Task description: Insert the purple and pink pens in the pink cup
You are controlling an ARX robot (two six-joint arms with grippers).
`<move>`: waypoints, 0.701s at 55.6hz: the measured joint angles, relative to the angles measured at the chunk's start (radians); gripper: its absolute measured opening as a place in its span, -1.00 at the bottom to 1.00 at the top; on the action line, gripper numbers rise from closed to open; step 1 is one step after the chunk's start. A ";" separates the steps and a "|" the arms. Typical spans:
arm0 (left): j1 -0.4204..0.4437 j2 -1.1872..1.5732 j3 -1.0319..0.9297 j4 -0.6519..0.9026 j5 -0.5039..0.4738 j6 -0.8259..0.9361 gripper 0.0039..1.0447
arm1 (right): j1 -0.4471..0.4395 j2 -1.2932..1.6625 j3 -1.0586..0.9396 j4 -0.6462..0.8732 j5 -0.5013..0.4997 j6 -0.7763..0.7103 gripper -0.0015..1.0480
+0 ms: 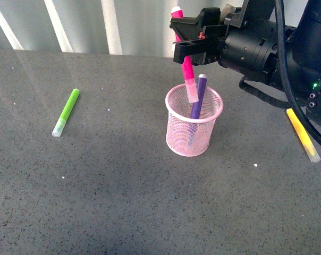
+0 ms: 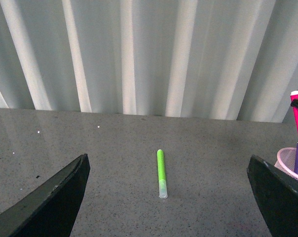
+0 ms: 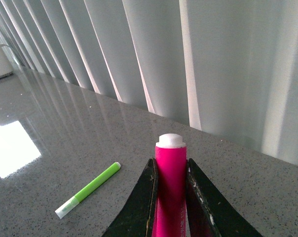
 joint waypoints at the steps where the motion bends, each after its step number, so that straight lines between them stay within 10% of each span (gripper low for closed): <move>1: 0.000 0.000 0.000 0.000 0.000 0.000 0.88 | 0.000 0.002 0.000 0.000 0.000 0.000 -0.79; 20: 0.000 0.000 0.000 0.000 0.000 0.000 0.88 | -0.008 0.006 -0.003 0.001 -0.003 -0.003 -0.77; 39: 0.000 0.000 0.000 0.000 0.000 0.000 0.88 | -0.030 -0.012 -0.023 -0.010 -0.006 -0.011 0.39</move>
